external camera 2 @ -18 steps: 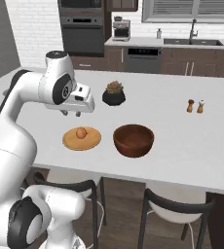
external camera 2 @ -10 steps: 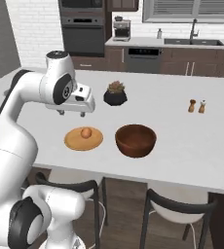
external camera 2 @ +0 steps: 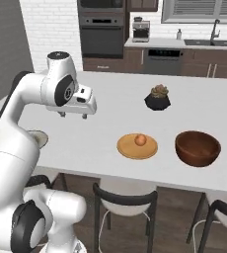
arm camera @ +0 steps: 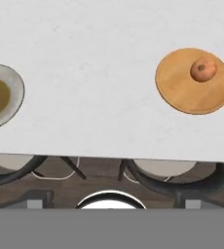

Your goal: Pick the chicken drumstick and onion from their plates and place them in the bowl. Then put the bowl in the fridge.

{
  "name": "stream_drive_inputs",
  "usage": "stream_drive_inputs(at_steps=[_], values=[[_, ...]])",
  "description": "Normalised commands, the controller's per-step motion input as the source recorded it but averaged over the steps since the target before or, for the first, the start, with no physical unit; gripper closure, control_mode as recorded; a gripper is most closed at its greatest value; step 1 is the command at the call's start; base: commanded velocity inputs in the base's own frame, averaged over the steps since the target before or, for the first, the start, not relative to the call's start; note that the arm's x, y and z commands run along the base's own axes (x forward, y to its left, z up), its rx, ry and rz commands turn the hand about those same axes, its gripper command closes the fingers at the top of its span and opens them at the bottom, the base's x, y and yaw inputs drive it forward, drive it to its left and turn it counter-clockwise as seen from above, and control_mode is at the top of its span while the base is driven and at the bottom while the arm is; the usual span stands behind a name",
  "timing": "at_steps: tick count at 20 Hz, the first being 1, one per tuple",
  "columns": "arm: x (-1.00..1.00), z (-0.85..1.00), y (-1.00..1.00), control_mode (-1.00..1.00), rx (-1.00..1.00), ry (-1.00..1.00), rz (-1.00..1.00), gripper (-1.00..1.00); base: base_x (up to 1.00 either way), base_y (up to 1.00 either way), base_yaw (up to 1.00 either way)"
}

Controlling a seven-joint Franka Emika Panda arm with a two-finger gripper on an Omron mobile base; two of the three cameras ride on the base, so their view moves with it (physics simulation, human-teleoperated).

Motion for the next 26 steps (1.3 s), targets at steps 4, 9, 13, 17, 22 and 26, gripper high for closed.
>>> stream_drive_inputs(at_steps=[4, 9, 13, 17, 22, 26], values=[[0.00, 0.00, 0.00, 1.00, 0.00, 0.00, 0.00, -1.00, 0.00, 0.97, 0.00], [0.00, 0.00, 0.00, 1.00, 0.00, 0.00, 0.00, -1.00, 0.00, 0.61, 0.00], [0.00, 0.00, 0.00, 1.00, 0.00, 0.00, 0.00, -1.00, 0.00, 0.51, 0.00], [0.00, 0.00, 0.00, 1.00, 0.00, 0.00, 0.00, -1.00, 0.14, 0.20, 0.00], [0.00, 0.00, 0.00, 1.00, 0.00, 0.00, 0.00, -1.00, 0.45, 0.00, 0.00], [0.77, -0.16, 0.00, -1.00, 0.00, 0.00, 0.00, -1.00, 0.00, 0.00, 0.00]])
